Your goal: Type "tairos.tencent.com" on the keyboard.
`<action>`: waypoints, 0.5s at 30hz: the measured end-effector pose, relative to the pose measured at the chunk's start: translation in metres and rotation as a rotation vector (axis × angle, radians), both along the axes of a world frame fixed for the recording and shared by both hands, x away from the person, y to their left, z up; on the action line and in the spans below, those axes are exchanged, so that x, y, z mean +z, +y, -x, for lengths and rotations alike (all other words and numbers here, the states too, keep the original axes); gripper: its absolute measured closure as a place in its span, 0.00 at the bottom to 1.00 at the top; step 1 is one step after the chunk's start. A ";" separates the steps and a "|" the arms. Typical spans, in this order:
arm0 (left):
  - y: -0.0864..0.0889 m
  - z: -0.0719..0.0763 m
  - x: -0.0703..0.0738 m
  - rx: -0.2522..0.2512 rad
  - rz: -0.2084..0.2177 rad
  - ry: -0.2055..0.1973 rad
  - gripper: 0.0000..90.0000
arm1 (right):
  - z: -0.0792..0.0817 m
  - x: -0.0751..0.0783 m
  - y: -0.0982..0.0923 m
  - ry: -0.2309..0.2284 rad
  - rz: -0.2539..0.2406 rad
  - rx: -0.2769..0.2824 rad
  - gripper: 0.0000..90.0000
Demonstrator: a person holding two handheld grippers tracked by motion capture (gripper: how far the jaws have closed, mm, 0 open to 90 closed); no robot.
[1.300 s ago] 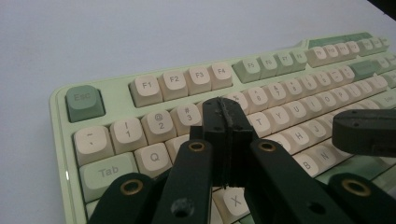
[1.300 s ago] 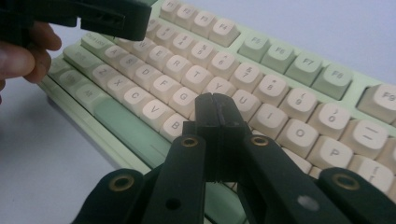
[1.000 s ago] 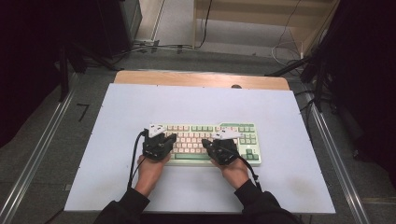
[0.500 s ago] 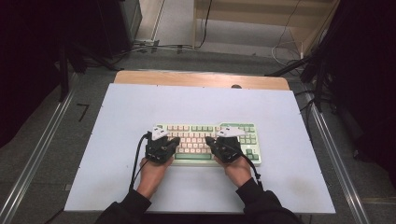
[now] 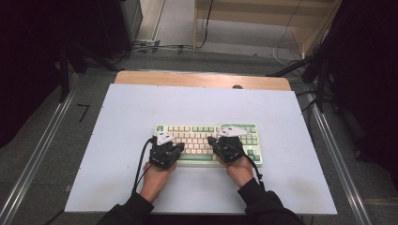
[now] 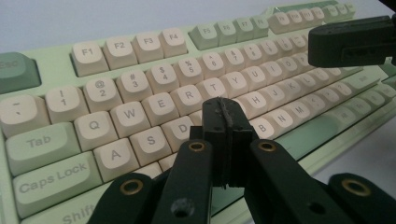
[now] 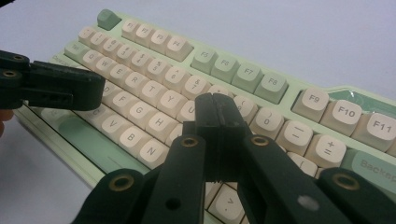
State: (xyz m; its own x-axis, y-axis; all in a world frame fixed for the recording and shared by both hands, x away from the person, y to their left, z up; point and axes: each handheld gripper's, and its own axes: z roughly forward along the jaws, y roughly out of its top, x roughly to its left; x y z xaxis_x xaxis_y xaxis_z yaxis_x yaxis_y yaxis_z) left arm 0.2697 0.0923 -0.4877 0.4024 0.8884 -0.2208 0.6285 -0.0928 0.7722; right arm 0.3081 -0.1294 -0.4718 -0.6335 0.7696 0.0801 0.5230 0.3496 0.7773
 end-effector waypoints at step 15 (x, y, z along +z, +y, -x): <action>-0.003 0.002 -0.005 -0.007 -0.055 0.012 1.00 | 0.000 0.000 0.000 0.002 0.002 0.002 0.97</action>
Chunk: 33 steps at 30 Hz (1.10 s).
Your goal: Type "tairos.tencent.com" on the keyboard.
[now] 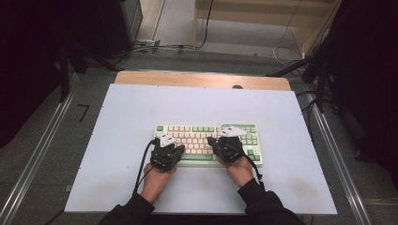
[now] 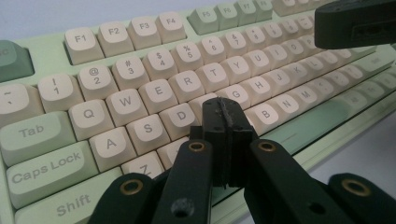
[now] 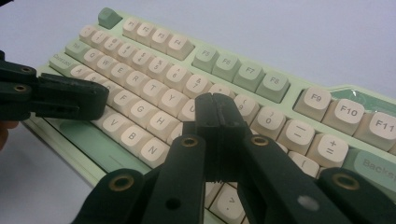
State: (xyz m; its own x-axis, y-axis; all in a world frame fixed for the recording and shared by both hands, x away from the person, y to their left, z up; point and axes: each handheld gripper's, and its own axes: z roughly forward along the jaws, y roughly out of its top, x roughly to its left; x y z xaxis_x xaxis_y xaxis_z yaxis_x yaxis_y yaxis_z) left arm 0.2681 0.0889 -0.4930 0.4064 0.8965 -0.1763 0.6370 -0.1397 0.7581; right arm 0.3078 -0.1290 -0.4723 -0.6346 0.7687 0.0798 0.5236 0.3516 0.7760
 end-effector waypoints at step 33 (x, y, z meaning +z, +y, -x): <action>0.013 -0.030 0.004 0.110 0.039 -0.038 1.00 | 0.001 -0.002 0.003 0.004 0.003 0.009 0.97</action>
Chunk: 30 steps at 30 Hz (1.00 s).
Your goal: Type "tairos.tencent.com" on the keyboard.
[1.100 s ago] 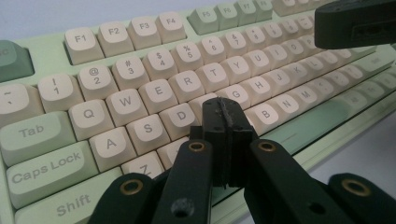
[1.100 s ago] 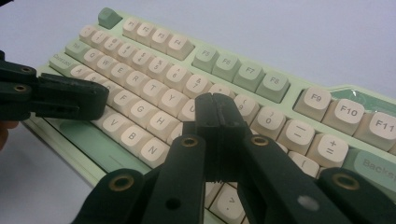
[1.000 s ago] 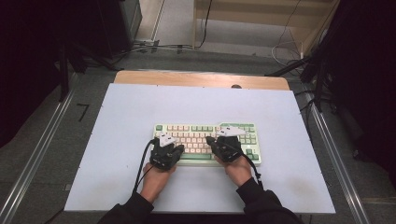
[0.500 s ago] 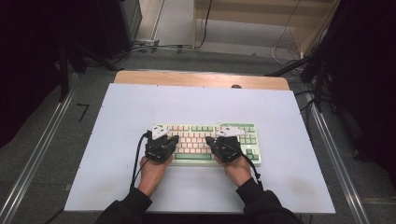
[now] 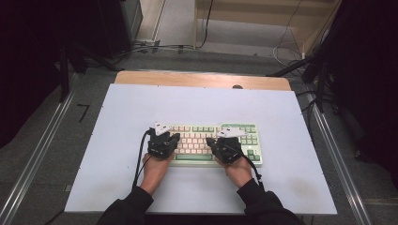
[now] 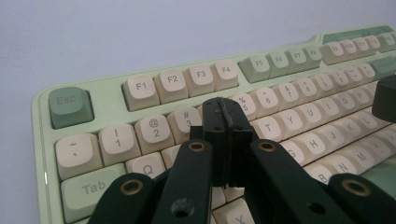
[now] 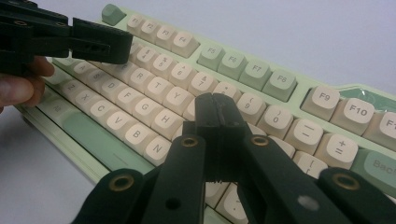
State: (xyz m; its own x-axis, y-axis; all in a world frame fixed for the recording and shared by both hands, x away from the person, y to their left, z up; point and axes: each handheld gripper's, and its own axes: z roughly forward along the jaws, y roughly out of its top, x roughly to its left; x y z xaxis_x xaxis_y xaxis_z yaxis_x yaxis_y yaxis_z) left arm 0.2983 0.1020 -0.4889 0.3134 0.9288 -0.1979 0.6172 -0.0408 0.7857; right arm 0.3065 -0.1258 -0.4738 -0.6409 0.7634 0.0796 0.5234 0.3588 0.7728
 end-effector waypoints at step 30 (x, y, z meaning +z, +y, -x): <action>-0.002 0.001 -0.002 -0.009 -0.014 0.013 1.00 | 0.000 0.000 0.000 0.001 0.003 0.003 0.97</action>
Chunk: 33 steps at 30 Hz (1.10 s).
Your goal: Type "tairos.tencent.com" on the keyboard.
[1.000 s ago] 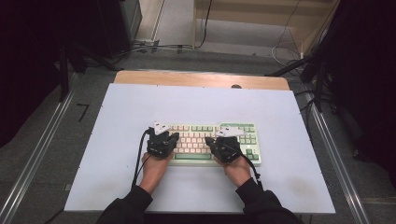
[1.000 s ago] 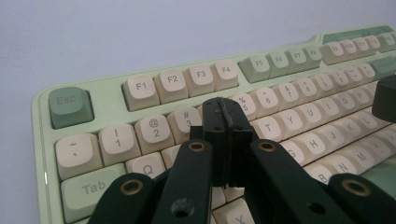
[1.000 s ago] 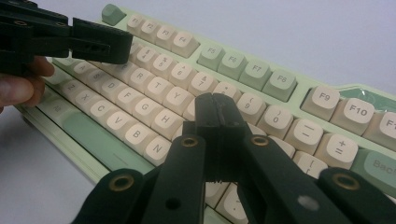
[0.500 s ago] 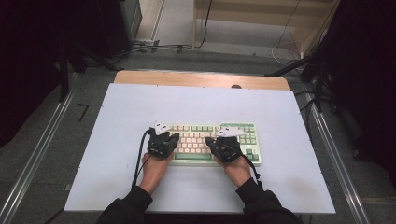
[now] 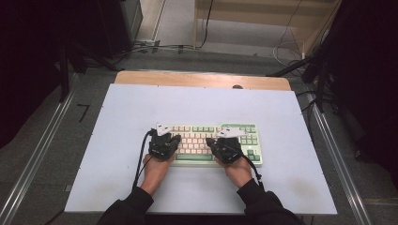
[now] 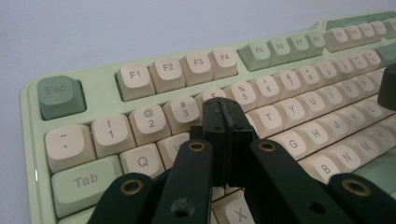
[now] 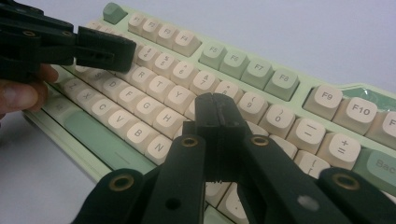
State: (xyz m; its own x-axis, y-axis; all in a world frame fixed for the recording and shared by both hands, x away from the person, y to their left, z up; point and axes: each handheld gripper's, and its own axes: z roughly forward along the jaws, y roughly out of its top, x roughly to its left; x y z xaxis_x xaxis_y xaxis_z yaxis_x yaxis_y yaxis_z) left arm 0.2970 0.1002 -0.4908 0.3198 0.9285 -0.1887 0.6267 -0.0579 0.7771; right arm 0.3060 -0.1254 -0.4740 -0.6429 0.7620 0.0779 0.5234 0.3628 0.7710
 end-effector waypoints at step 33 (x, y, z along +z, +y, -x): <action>0.000 0.005 0.006 -0.008 0.025 -0.024 1.00 | 0.008 -0.010 0.018 0.013 0.027 0.074 0.97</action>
State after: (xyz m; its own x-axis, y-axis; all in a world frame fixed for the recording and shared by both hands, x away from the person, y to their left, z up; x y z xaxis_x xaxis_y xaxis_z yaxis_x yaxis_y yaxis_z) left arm 0.2920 0.1002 -0.4846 0.3320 0.9208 -0.2045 0.6076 -0.0429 0.7931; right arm 0.2980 -0.1075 -0.4838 -0.6963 0.7146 0.0670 0.5046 0.4209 0.7538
